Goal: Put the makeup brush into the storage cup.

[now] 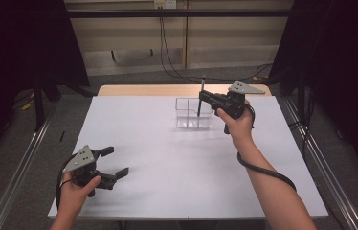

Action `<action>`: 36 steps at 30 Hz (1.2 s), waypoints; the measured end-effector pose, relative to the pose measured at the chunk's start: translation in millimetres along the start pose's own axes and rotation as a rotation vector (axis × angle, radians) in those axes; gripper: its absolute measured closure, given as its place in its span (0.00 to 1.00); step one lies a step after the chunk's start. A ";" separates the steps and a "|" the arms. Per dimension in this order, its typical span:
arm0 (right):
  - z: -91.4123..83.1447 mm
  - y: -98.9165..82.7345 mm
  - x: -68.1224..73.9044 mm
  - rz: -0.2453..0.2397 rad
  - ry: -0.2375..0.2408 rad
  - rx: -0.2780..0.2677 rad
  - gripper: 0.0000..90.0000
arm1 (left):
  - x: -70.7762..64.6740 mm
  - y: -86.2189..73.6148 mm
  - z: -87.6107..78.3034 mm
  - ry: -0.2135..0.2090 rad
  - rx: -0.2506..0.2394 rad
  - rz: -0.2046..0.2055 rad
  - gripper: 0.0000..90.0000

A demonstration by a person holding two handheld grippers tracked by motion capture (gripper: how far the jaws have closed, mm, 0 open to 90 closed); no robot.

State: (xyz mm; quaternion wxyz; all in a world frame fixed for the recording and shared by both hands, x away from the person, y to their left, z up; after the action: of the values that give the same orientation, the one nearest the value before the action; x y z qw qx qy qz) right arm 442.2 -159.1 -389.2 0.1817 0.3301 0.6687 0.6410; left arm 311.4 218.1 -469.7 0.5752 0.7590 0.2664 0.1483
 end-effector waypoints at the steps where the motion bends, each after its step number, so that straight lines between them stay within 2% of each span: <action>1: 0.1 0.6 -1.3 0.004 -0.007 -0.001 0.93 | 0.0 0.0 0.0 0.000 0.000 0.000 0.02; 20: 13.2 2.9 -6.9 -0.007 -0.034 0.006 0.93 | -0.4 0.1 0.2 -0.007 0.003 0.012 0.02; 36: 16.6 10.0 -19.2 -0.001 -0.078 -0.006 0.93 | -0.9 -0.9 1.4 -0.012 0.010 0.017 0.02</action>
State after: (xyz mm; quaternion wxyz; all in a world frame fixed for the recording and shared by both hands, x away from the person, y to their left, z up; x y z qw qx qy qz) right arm 469.0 -160.2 -384.8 0.2088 0.3539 0.6595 0.6295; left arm 311.2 216.6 -470.9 0.5718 0.7650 0.2573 0.1471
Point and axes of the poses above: each handheld gripper's, and its own axes: z roughly forward along the jaws, y roughly out of its top, x roughly to its left, the point moved 5 cm from there along z, roughly forward along the jaws, and after that the axes turned 2 degrees about y, right-handed, at the moved point
